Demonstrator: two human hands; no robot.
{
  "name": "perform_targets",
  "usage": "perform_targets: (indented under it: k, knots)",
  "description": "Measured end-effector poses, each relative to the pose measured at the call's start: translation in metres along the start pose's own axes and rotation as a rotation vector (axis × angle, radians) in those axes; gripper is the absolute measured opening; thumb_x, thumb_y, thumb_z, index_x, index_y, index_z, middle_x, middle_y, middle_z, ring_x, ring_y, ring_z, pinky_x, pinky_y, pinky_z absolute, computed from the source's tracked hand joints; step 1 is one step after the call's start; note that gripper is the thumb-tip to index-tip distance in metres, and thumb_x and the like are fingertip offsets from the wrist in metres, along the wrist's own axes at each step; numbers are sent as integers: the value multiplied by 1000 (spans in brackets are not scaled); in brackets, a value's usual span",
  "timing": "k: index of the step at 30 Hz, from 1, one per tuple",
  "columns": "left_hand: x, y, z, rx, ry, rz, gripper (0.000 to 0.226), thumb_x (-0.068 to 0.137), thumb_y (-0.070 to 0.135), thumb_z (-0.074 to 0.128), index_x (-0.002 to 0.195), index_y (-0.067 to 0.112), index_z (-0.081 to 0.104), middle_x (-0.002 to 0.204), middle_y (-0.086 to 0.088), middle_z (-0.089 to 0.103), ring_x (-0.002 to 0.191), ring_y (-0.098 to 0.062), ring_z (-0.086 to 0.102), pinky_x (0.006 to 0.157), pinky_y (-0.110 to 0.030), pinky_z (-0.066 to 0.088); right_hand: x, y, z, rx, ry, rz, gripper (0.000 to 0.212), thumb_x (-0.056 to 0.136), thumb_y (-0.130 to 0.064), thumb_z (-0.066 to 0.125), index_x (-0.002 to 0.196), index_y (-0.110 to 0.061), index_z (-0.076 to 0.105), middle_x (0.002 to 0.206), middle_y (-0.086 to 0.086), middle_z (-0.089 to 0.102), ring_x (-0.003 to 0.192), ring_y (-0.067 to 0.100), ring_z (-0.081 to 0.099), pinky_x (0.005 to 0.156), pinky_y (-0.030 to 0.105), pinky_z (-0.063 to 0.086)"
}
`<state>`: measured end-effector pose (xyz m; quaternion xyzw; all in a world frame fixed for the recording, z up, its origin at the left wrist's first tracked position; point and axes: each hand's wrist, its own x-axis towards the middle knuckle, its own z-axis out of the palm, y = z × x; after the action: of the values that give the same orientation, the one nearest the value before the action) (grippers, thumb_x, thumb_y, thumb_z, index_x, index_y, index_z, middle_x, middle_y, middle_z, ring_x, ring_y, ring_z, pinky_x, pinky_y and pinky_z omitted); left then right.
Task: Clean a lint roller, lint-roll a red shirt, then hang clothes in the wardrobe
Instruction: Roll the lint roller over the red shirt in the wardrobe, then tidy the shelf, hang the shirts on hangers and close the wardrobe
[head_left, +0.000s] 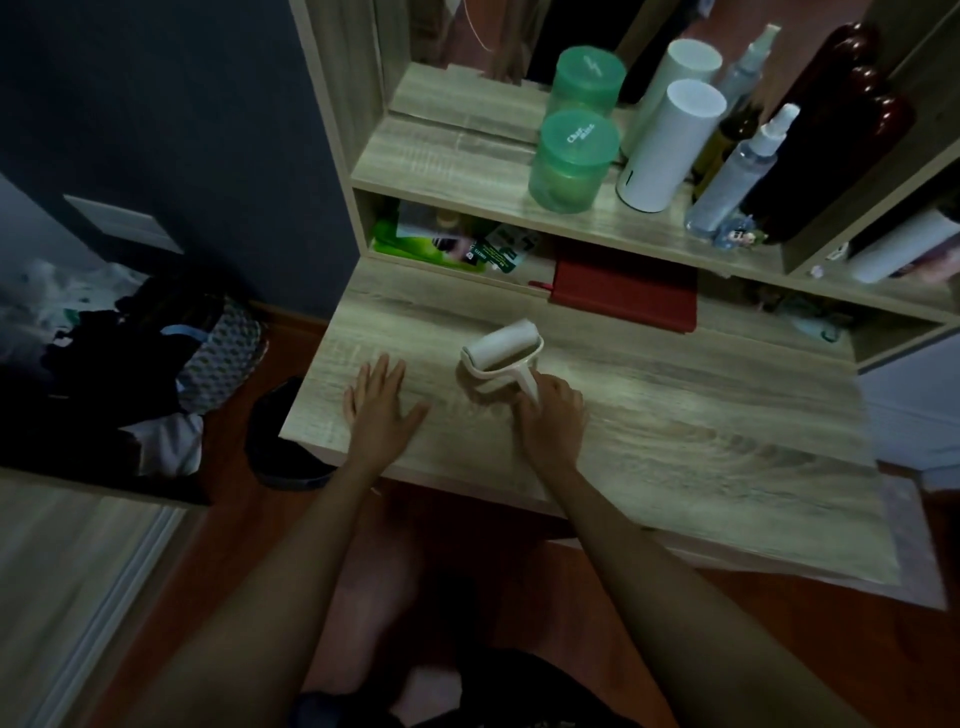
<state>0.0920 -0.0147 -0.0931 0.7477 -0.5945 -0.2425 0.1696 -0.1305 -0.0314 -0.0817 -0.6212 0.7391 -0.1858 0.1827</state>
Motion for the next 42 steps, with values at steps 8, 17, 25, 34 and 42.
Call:
perform_targets:
  k: [8,17,25,34,42]
  knots:
    - [2,-8,-20,-132,-114,44,64,90,33,64,147,18,38,161,-1,17,150,-22,5,118,-47,6,-2,3,-4,171,21,19,59,87,-43,60,136,-15,44,132,4,54,119,22,49,101,39,36]
    - [-41,-36,-118,-429,0,53,44,95,19,58,138,18,51,132,11,52,122,-5,47,91,-13,38,-31,-90,-29,480,153,-226,55,90,-47,45,128,-9,53,131,7,58,121,19,52,101,32,39]
    - [-129,-118,-285,-442,363,92,36,94,13,59,125,31,59,125,6,63,117,-4,57,102,-16,42,-101,-302,-17,748,31,-582,34,95,-24,52,126,-11,56,129,3,57,122,13,49,106,28,37]
    - [-277,-207,-506,-148,827,68,38,92,11,60,130,17,58,128,7,60,119,-2,54,105,-15,38,-244,-579,-28,1069,-105,-1049,33,94,-21,52,122,-6,58,124,7,58,117,20,54,101,43,43]
    - [-376,-242,-678,61,1220,71,38,92,14,62,129,21,60,116,8,66,106,3,59,95,-13,41,-354,-787,-89,1379,-212,-1399,32,96,-24,49,124,-10,57,125,1,56,119,11,53,103,38,44]
